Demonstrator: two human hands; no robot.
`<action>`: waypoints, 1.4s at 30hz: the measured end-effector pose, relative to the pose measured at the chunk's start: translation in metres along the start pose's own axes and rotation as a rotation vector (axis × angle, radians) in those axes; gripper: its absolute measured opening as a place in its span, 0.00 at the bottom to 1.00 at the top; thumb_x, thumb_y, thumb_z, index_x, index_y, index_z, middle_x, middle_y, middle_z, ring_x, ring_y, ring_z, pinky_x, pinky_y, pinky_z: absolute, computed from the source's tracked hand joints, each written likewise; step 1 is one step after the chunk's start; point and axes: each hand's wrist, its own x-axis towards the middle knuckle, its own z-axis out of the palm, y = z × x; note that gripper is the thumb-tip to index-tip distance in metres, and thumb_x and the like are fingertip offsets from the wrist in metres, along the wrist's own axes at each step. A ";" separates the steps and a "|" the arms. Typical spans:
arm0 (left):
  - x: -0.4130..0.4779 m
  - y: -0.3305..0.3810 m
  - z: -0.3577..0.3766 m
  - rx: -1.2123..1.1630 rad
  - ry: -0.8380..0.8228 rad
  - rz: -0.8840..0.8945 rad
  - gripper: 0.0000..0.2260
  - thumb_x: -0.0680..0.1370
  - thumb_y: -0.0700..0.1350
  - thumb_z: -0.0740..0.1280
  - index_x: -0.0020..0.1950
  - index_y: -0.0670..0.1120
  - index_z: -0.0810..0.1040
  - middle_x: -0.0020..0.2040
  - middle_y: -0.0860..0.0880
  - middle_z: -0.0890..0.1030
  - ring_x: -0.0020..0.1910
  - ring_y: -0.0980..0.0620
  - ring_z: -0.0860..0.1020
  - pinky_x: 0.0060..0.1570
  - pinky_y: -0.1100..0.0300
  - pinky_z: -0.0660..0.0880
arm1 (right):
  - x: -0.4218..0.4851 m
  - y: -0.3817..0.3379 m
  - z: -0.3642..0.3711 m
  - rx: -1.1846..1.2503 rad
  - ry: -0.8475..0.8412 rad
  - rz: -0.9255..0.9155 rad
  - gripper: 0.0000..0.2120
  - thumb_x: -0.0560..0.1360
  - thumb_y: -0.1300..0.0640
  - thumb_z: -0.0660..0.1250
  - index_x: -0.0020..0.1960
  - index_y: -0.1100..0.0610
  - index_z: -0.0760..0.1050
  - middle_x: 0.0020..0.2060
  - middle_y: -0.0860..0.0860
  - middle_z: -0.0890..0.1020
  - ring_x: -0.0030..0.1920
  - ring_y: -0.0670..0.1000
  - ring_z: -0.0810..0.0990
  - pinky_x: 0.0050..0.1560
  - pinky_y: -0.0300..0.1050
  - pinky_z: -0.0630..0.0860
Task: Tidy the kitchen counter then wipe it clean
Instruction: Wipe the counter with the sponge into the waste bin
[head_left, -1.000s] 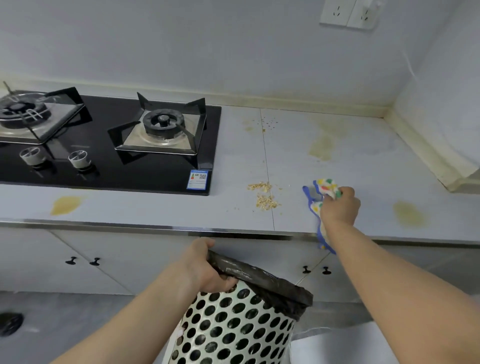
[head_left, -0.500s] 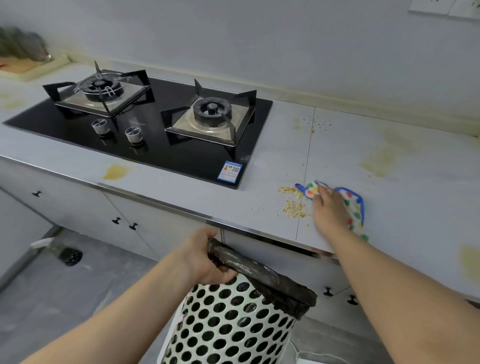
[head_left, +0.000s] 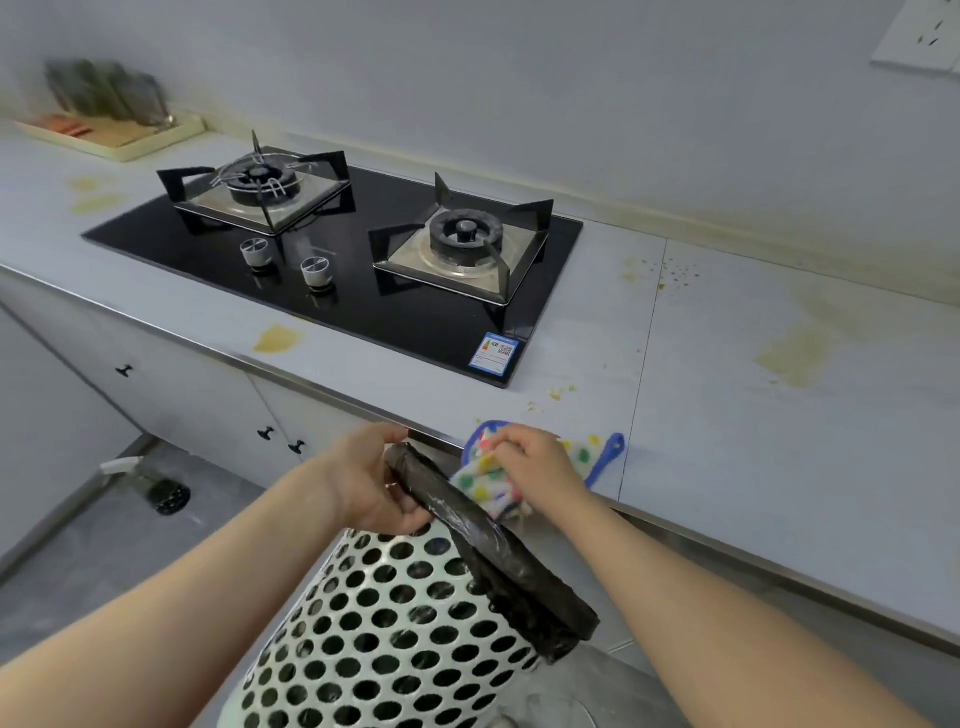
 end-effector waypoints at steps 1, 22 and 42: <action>0.000 0.000 -0.001 0.013 0.007 0.009 0.14 0.78 0.50 0.58 0.38 0.42 0.68 0.34 0.46 0.66 0.32 0.52 0.64 0.37 0.57 0.70 | 0.002 -0.006 0.001 0.029 0.009 -0.004 0.13 0.76 0.64 0.57 0.39 0.50 0.76 0.36 0.43 0.78 0.36 0.43 0.73 0.37 0.36 0.68; -0.006 0.015 -0.012 -0.089 -0.010 0.004 0.13 0.78 0.47 0.60 0.37 0.40 0.71 0.27 0.46 0.73 0.24 0.48 0.75 0.33 0.58 0.77 | 0.063 0.018 -0.026 -0.692 0.120 0.009 0.26 0.78 0.55 0.56 0.76 0.48 0.55 0.76 0.48 0.56 0.75 0.55 0.53 0.74 0.52 0.54; 0.008 0.005 -0.006 -0.055 0.029 0.035 0.08 0.76 0.46 0.62 0.40 0.43 0.70 0.35 0.47 0.72 0.32 0.49 0.73 0.35 0.51 0.72 | 0.032 -0.028 -0.064 0.312 0.609 -0.033 0.12 0.67 0.59 0.59 0.48 0.54 0.76 0.41 0.52 0.78 0.43 0.52 0.75 0.44 0.41 0.70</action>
